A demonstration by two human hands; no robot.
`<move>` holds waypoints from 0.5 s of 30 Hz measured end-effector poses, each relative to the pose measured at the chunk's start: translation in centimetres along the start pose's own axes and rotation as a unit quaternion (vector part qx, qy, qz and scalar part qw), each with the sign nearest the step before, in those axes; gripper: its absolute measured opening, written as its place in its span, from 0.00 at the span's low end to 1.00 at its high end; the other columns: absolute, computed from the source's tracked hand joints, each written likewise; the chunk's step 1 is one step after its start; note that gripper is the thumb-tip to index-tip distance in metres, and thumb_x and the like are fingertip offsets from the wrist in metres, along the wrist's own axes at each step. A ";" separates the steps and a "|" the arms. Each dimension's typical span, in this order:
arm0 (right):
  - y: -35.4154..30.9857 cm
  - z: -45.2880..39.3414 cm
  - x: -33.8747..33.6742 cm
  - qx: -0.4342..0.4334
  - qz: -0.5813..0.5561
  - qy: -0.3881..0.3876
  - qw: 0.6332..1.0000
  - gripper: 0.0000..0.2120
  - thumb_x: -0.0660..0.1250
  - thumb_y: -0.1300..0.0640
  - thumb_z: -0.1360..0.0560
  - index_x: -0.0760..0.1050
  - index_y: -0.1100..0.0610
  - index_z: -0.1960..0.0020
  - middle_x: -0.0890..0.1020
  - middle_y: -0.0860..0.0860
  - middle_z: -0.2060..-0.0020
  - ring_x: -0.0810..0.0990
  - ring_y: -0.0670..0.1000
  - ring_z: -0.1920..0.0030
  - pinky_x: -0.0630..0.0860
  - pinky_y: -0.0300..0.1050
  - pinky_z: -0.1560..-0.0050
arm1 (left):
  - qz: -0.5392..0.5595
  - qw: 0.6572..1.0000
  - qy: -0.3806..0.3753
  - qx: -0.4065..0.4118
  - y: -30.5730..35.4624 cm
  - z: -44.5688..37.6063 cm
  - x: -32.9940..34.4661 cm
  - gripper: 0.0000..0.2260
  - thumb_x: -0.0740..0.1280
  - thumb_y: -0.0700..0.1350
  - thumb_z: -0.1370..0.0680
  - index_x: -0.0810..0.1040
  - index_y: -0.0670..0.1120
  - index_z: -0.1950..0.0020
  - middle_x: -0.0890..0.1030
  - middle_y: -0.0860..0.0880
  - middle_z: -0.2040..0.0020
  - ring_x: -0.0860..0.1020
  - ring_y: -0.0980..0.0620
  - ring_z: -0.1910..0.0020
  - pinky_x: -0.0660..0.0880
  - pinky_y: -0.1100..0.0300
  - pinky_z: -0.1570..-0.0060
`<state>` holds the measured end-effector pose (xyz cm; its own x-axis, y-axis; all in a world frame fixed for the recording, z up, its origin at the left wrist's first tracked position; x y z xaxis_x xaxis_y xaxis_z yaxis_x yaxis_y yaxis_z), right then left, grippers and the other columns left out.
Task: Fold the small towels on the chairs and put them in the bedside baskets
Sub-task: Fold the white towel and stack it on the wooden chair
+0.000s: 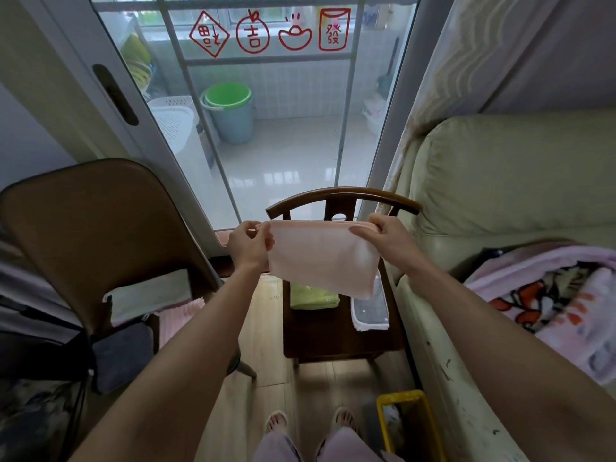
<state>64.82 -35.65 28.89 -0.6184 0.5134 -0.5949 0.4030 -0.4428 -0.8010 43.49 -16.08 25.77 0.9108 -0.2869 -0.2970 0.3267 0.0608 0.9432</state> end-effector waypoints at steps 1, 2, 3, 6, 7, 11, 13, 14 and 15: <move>-0.1 0.2 -0.2 0.004 -0.051 0.005 0.999 0.16 0.70 0.51 0.25 0.71 0.51 0.68 0.73 0.45 0.72 0.71 0.40 0.72 0.66 0.36 0.67 | 0.007 1.000 0.002 -0.007 -0.1 -0.1 0.0 0.09 0.67 0.45 0.21 0.78 0.42 0.44 0.82 0.44 0.56 0.81 0.51 0.60 0.78 0.65 0.63; 0.1 0.4 -0.4 0.014 -0.097 0.021 0.995 0.13 0.71 0.52 0.25 0.74 0.53 0.66 0.75 0.48 0.71 0.73 0.40 0.70 0.69 0.35 0.67 | 0.012 1.000 0.006 -0.015 -0.1 -0.1 -0.1 0.10 0.67 0.45 0.21 0.78 0.42 0.44 0.82 0.44 0.55 0.81 0.51 0.60 0.77 0.65 0.63; 0.3 0.5 -0.6 0.029 -0.137 0.042 0.989 0.11 0.72 0.52 0.26 0.77 0.56 0.63 0.78 0.52 0.68 0.76 0.43 0.67 0.72 0.37 0.65 | 0.014 1.000 0.007 -0.021 -0.2 -0.1 -0.1 0.10 0.68 0.45 0.21 0.78 0.42 0.43 0.82 0.44 0.54 0.81 0.51 0.59 0.77 0.65 0.63; 1.4 0.8 -1.0 0.070 -0.243 0.097 0.963 0.10 0.74 0.53 0.28 0.82 0.60 0.54 0.82 0.58 0.59 0.80 0.51 0.60 0.77 0.45 0.60 | 0.015 1.000 0.005 -0.024 -0.1 -0.1 0.0 0.09 0.67 0.47 0.21 0.78 0.43 0.45 0.81 0.44 0.53 0.80 0.50 0.57 0.78 0.62 0.59; 1.6 0.8 -1.2 0.072 -0.268 0.114 0.954 0.08 0.74 0.55 0.29 0.82 0.59 0.53 0.82 0.58 0.59 0.80 0.51 0.60 0.77 0.45 0.60 | 0.009 1.000 0.005 -0.026 -0.2 -0.1 -0.1 0.09 0.67 0.48 0.21 0.78 0.44 0.45 0.80 0.45 0.52 0.79 0.49 0.55 0.79 0.60 0.57; 1.4 0.7 -1.9 0.052 -0.260 0.130 0.955 0.06 0.76 0.58 0.31 0.82 0.50 0.57 0.78 0.59 0.63 0.78 0.50 0.60 0.77 0.45 0.58 | -0.012 0.999 -0.001 -0.046 -0.7 -0.5 -0.3 0.12 0.65 0.49 0.20 0.78 0.43 0.42 0.79 0.46 0.49 0.78 0.48 0.50 0.77 0.58 0.58; 0.5 0.8 -1.7 0.025 -0.220 0.083 0.972 0.05 0.76 0.59 0.30 0.83 0.53 0.55 0.80 0.59 0.61 0.80 0.48 0.61 0.78 0.42 0.63 | -0.009 0.999 0.007 -0.052 -0.9 -0.7 -0.6 0.12 0.63 0.48 0.19 0.77 0.42 0.41 0.79 0.45 0.48 0.78 0.49 0.52 0.77 0.60 0.60; -0.1 0.9 -1.4 0.010 -0.201 0.053 0.978 0.05 0.76 0.59 0.30 0.83 0.56 0.54 0.81 0.57 0.61 0.80 0.45 0.62 0.77 0.39 0.65 | -0.006 0.998 0.014 -0.055 -0.9 -0.8 -0.8 0.12 0.62 0.48 0.19 0.76 0.42 0.41 0.78 0.45 0.49 0.77 0.51 0.55 0.78 0.59 0.60; -0.5 0.9 -1.2 -0.003 -0.178 0.027 0.984 0.05 0.75 0.61 0.29 0.83 0.58 0.53 0.80 0.55 0.62 0.79 0.41 0.64 0.76 0.35 0.66 | -0.005 0.998 0.020 -0.058 -0.9 -0.9 -1.0 0.11 0.62 0.47 0.18 0.75 0.42 0.42 0.77 0.46 0.50 0.76 0.52 0.57 0.78 0.58 0.60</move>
<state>64.78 -36.68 30.03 -0.6847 0.6735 -0.2786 0.1712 -0.2230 -0.9597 42.46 -14.99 25.06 0.9161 -0.2491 -0.3142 0.3605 0.1687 0.9174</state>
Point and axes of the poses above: each hand's wrist, its own z-axis away from the middle knuckle, its own x-axis out of the palm, y = z × x, the point moved 9 cm from there along -z, towards the middle knuckle
